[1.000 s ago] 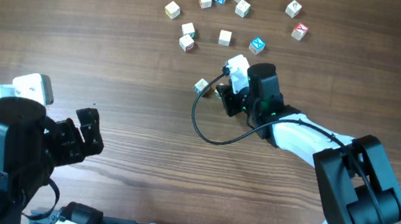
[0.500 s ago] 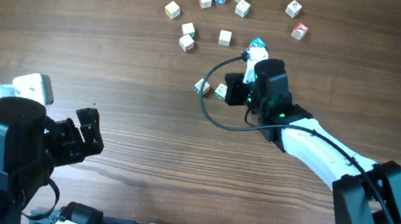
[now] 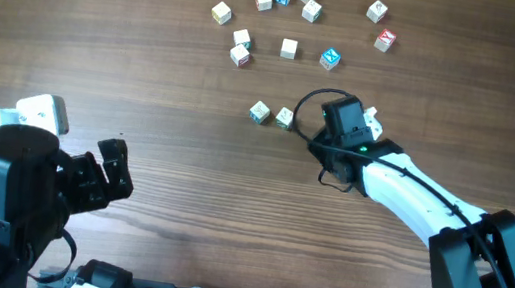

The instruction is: Form a circle

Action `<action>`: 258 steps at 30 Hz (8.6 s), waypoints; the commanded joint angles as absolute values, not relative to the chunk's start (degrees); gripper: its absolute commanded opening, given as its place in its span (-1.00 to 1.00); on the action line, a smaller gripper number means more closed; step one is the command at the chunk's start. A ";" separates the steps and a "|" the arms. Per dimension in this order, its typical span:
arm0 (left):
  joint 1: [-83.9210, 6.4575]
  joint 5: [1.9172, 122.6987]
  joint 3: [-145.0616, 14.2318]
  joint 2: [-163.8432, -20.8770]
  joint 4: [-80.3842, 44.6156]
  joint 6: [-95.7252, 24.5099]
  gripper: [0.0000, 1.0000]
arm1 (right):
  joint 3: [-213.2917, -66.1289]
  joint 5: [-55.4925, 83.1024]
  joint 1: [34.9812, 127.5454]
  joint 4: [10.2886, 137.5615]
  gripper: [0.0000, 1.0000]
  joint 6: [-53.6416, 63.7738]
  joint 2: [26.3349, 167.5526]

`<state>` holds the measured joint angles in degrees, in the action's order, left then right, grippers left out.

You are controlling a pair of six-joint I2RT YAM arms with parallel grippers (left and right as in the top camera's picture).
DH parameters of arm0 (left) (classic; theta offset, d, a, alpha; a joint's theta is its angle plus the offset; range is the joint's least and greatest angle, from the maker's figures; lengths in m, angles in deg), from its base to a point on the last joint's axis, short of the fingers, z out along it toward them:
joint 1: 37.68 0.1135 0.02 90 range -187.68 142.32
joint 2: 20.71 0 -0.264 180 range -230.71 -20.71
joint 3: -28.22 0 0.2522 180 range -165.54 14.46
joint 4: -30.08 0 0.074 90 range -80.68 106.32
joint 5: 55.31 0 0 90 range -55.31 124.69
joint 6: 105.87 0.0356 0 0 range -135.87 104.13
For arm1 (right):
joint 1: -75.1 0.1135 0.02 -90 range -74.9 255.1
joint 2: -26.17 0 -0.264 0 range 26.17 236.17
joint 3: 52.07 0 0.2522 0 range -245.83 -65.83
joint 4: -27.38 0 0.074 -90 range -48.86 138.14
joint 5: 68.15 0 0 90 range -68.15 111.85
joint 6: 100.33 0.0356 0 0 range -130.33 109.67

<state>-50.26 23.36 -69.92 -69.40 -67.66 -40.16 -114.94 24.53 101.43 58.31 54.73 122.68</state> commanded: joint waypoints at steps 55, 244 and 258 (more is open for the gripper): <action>-49.87 22.62 -69.87 -69.40 -67.53 -40.49 1.00 | -114.89 15.06 105.10 37.98 -0.91 64.65 133.70; -49.87 22.62 -69.87 -69.40 -67.55 -40.49 1.00 | -151.09 16.50 117.03 90.35 -0.82 33.50 133.96; -49.87 22.62 -69.87 -69.40 -67.55 -40.49 1.00 | -129.95 27.17 120.64 57.30 -0.53 39.14 134.94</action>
<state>-50.26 23.36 -69.92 -69.44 -67.66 -40.16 -130.02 22.65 120.55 57.94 38.49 134.00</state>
